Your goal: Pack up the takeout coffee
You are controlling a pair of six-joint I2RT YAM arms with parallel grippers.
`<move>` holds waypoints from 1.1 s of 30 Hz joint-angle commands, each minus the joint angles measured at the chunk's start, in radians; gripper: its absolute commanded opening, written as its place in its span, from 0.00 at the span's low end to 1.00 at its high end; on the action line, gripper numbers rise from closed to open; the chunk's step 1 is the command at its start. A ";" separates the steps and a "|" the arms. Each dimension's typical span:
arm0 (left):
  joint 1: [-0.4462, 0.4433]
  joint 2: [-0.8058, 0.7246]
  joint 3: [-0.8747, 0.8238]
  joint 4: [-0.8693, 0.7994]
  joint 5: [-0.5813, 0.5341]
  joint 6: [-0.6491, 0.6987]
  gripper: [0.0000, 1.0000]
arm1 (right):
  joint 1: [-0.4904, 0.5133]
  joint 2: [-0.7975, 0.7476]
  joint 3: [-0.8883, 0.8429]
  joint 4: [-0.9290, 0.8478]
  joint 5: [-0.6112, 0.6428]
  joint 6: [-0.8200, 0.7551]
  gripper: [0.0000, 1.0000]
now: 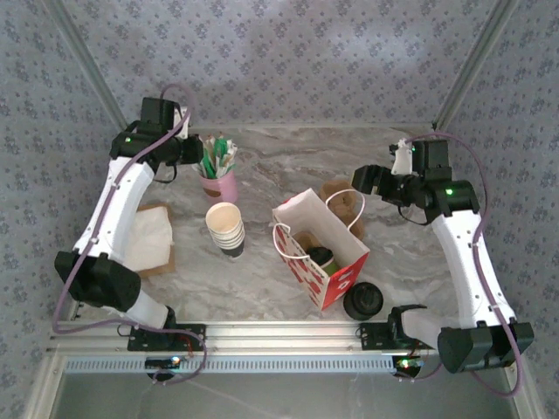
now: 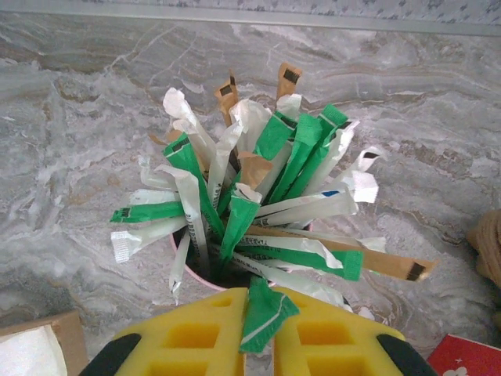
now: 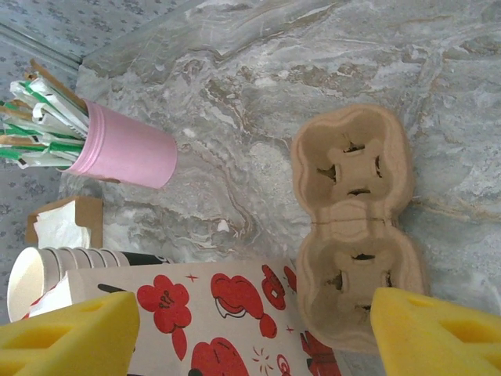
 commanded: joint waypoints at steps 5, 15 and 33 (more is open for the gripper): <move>0.003 -0.131 0.095 -0.054 0.087 -0.014 0.14 | 0.029 -0.101 0.009 0.053 -0.015 0.003 0.86; 0.002 -0.222 0.211 -0.081 0.254 -0.056 0.14 | 0.039 -0.248 -0.015 0.122 0.019 -0.005 0.88; -0.252 -0.110 0.479 -0.053 0.423 -0.118 0.13 | 0.040 -0.394 -0.065 0.145 0.091 0.016 0.91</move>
